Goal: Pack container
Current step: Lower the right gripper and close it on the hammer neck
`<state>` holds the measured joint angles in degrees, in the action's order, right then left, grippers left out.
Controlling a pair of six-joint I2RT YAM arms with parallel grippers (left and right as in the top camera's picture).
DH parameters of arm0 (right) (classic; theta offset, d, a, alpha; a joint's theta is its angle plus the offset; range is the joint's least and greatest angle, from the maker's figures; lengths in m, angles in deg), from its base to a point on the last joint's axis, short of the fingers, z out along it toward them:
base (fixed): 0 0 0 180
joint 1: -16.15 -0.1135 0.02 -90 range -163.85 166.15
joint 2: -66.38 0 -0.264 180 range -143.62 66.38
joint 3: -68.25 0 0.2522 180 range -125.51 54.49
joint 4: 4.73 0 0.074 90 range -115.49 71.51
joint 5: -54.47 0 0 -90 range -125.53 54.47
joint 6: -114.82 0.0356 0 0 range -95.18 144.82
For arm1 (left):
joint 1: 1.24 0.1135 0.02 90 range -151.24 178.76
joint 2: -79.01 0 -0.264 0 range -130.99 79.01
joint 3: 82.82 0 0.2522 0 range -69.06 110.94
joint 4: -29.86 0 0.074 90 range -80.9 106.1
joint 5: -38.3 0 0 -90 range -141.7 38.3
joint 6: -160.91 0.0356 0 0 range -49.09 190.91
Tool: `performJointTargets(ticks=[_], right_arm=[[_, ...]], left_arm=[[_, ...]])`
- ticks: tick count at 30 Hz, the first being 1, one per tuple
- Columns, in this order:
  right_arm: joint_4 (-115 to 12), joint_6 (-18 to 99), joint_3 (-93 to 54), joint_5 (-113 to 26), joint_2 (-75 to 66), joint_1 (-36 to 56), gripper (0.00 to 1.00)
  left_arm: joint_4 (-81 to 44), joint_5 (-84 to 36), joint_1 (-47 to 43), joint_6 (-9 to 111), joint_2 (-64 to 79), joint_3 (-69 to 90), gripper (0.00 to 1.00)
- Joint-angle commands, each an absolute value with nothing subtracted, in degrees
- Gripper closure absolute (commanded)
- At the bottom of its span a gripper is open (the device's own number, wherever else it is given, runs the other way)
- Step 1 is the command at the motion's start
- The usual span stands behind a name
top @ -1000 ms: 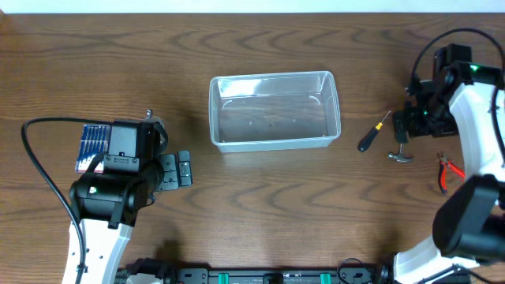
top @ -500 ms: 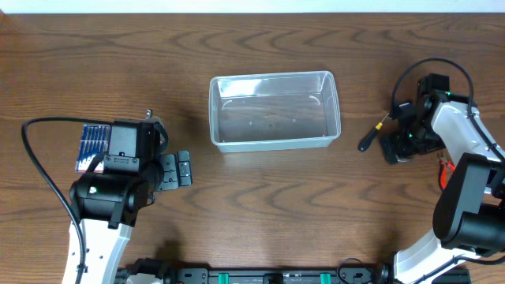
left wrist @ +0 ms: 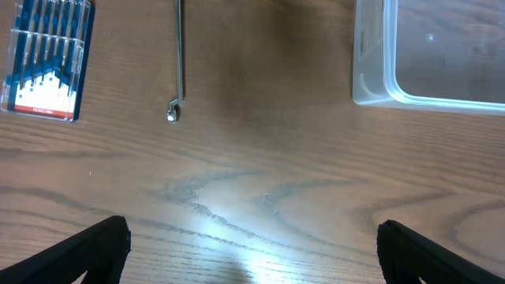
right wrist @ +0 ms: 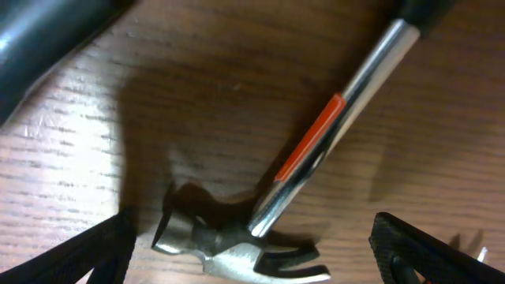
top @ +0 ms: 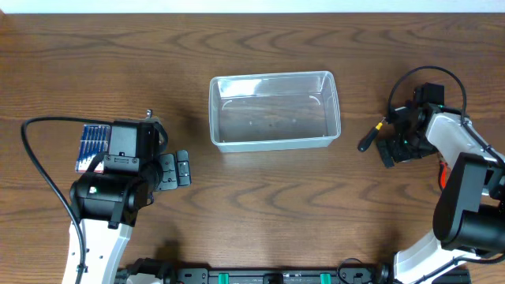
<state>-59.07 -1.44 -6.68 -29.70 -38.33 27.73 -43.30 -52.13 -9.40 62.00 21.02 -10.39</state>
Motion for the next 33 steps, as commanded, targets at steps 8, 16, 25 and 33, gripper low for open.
performJointTargets(ticks=[8, 16, 25, 33], right_arm=[[-54.7, -2.1, -3.8, -29.3, -38.7, 28.2, 0.04], [-55.4, -2.1, -3.8, -29.6, -38.7, 28.2, 0.03], [-56.9, -6.3, -3.8, -29.5, -38.7, 28.4, 0.03], [-58.4, -10.5, -3.8, -29.6, -38.7, 32.3, 0.03]], left_arm=[[-43.5, -52.9, -9.7, 62.8, 21.1, -9.1, 0.02], [-43.5, -52.9, -9.7, 62.8, 21.1, -9.1, 0.02], [-43.5, -52.9, -9.7, 63.1, 21.1, -9.1, 0.02], [-44.7, -54.6, -9.7, 63.4, 21.1, -9.1, 0.02]])
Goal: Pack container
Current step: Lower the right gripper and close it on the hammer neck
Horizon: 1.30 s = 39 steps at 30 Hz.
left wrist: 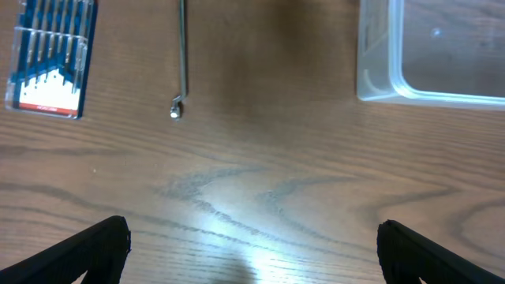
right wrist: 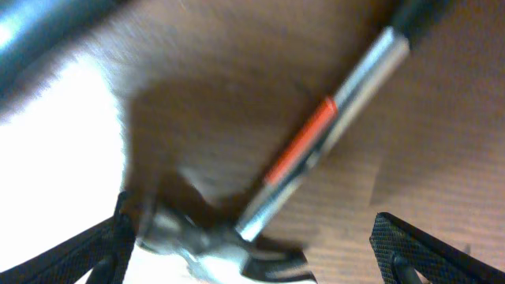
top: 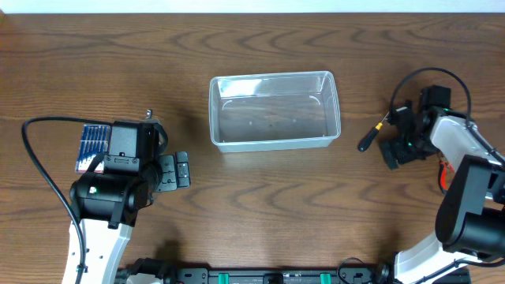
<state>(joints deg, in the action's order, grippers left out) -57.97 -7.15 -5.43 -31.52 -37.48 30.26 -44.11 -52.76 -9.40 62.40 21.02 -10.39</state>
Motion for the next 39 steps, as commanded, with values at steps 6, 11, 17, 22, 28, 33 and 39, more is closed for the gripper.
performJointTargets(ticks=[6, 11, 17, 22, 28, 33, 39], right_arm=[[-59.6, -14.6, -3.8, -33.6, -38.7, 34.4, 0.07], [-58.9, -14.7, -3.8, -34.1, -38.7, 34.3, 0.07], [-59.0, -14.7, -3.8, -35.8, -38.7, 33.1, 0.07], [-59.0, -15.1, -3.8, -37.8, -38.7, 32.4, 0.09], [-59.0, -15.1, -3.8, -39.2, -38.8, 32.3, 0.15], [-59.0, -15.1, -3.8, -39.2, -38.7, 32.3, 0.21], [-59.0, -16.0, -3.8, -39.1, -38.8, 32.3, 0.35]], left_arm=[[-44.7, -54.6, -9.7, 63.4, 21.1, -9.1, 0.02], [-44.7, -54.6, -9.7, 63.4, 21.1, -9.1, 0.02], [-44.8, -54.6, -9.7, 63.4, 21.1, -9.1, 0.02], [-44.8, -54.6, -9.7, 63.4, 21.1, -9.1, 0.02], [-44.8, -54.6, -9.7, 63.4, 21.1, -9.1, 0.02], [-44.8, -55.1, -9.7, 63.4, 21.1, -9.1, 0.02], [-44.8, -55.3, -9.7, 63.4, 21.1, -9.1, 0.02]])
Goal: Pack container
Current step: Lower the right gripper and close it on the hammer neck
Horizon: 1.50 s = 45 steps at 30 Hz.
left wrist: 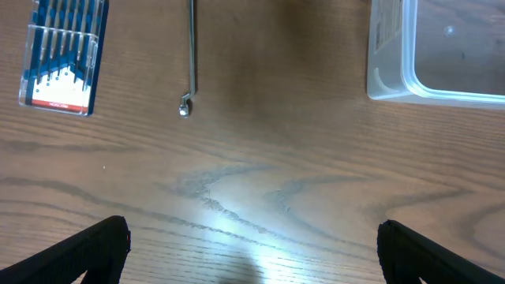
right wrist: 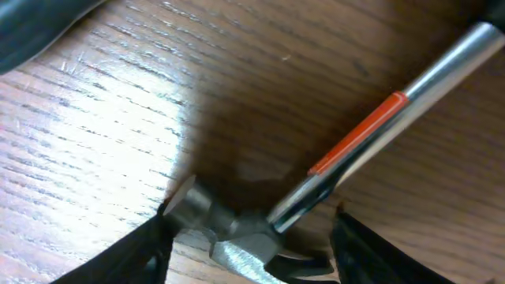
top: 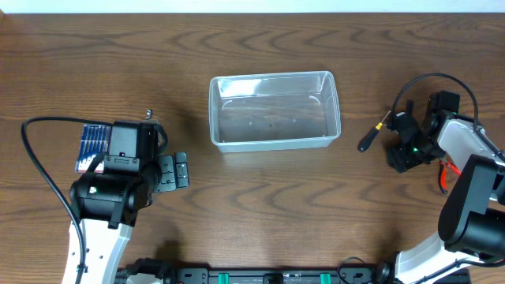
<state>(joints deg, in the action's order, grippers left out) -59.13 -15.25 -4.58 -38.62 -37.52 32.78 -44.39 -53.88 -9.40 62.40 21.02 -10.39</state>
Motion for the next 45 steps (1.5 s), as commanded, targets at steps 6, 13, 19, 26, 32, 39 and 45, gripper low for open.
performJointTargets(ticks=[6, 13, 19, 26, 32, 39, 45], right_arm=[[-59.2, -16.0, -3.8, -38.8, -38.7, 32.4, 0.38], [-59.2, -16.0, -3.8, -38.8, -38.8, 32.3, 0.51], [-59.2, -16.0, -3.8, -38.8, -38.8, 32.4, 0.57], [-59.2, -16.0, -3.8, -38.8, -38.7, 32.4, 0.61], [-59.2, -16.0, -3.8, -38.8, -38.8, 32.4, 0.65], [-59.0, -16.0, -3.8, -38.8, -38.8, 32.4, 0.75], [-59.0, -16.0, -3.8, -38.8, -38.8, 32.4, 0.78]], left_arm=[[-45.0, -55.4, -9.7, 63.4, 21.1, -9.1, 0.02], [-45.0, -55.4, -9.7, 63.4, 21.1, -9.1, 0.02], [-45.3, -55.4, -9.7, 63.4, 21.1, -9.1, 0.02], [-45.4, -55.4, -9.7, 63.4, 21.1, -9.1, 0.02], [-45.4, -55.4, -9.7, 63.4, 21.1, -9.1, 0.02], [-45.4, -55.4, -9.7, 63.4, 21.1, -9.1, 0.02], [-45.4, -55.4, -9.7, 63.4, 21.1, -9.1, 0.02]])
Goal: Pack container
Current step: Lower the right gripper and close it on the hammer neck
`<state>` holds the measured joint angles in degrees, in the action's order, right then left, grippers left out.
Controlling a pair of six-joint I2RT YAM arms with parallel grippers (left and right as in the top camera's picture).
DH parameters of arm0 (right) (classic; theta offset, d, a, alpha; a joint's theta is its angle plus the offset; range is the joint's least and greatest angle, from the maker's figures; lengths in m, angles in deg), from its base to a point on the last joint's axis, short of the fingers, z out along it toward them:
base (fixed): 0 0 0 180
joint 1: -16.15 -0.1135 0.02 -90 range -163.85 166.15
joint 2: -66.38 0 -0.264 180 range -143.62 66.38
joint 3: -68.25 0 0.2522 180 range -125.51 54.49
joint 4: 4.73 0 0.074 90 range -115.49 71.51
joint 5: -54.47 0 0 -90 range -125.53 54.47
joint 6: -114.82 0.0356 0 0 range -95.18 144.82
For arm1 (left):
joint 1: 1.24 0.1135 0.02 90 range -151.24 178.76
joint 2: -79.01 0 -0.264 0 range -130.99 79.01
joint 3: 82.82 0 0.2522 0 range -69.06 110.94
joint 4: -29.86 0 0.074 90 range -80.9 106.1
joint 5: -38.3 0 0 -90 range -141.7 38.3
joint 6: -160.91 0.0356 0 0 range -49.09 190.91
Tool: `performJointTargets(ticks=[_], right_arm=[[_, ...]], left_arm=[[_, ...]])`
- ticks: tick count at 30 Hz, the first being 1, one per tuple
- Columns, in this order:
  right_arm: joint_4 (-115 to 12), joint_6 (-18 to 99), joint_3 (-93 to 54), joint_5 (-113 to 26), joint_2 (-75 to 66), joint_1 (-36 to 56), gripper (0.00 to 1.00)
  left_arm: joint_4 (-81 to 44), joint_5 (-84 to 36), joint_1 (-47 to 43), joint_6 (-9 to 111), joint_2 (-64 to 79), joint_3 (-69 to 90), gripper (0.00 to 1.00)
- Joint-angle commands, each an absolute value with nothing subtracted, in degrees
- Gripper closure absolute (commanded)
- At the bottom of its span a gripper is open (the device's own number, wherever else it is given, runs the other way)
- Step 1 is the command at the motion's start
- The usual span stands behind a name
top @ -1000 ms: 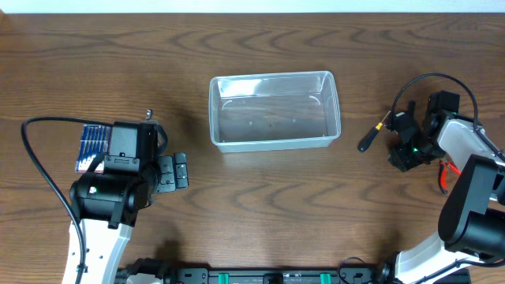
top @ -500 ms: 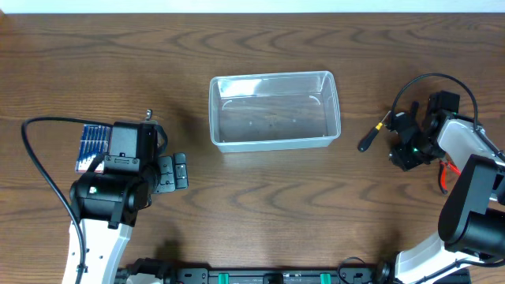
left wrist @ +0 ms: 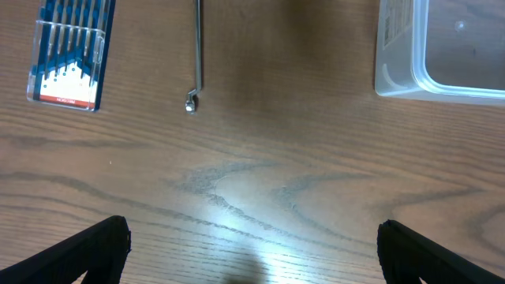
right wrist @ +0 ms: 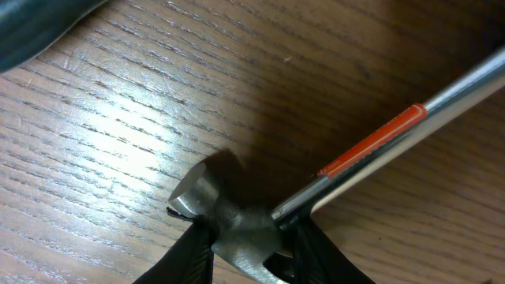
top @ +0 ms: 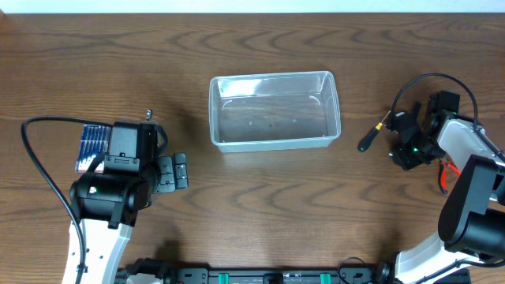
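The clear plastic container [top: 274, 110] stands empty at the table's middle back. A hammer [right wrist: 316, 197] with a steel head, chrome shaft and orange band lies at the right, its black handle end [top: 368, 140] pointing left. My right gripper [right wrist: 251, 252] is shut on the hammer's head. My left gripper [left wrist: 252, 256] hangs open over bare wood, left of the container [left wrist: 442, 47]. A blue drill-bit case [left wrist: 69, 51] and a thin metal wrench [left wrist: 196, 55] lie beyond it.
The left arm's black body [top: 118, 181] covers the table's left front and part of the blue case [top: 93, 142]. A black cable [top: 432, 79] loops over the right arm. Wood shows in front of the container.
My right gripper's fingers have gone from wide beside the hammer's head to pressed onto it. The left wrist view has shifted slightly; the case and wrench sit a little further right.
My right gripper was open over the hammer's head. It stayed open there, blurred by motion. Then its fingers stood close on both sides of the head, and now they grip it. My left gripper stayed open over bare wood throughout.
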<state>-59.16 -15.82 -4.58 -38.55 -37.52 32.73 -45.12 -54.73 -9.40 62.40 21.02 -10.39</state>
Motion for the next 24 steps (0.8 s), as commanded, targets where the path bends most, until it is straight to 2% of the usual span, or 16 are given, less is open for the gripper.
performJointTargets(ticks=[1, 8, 16, 24], right_arm=[[-59.0, -16.0, -3.8, -38.8, -38.7, 32.4, 0.79], [-58.8, -16.0, -3.8, -38.7, -38.8, 32.4, 0.85], [-58.5, -16.0, -3.8, -38.6, -38.8, 32.4, 0.99], [-58.0, -16.0, -3.8, -38.5, -38.8, 32.4, 0.99]], left_arm=[[-45.4, -55.4, -9.7, 63.4, 21.1, -9.1, 0.02], [-45.4, -55.4, -9.7, 63.4, 21.1, -9.1, 0.02], [-45.4, -55.4, -9.7, 63.4, 21.1, -9.1, 0.02], [-45.4, -55.4, -9.7, 63.4, 21.1, -9.1, 0.02]])
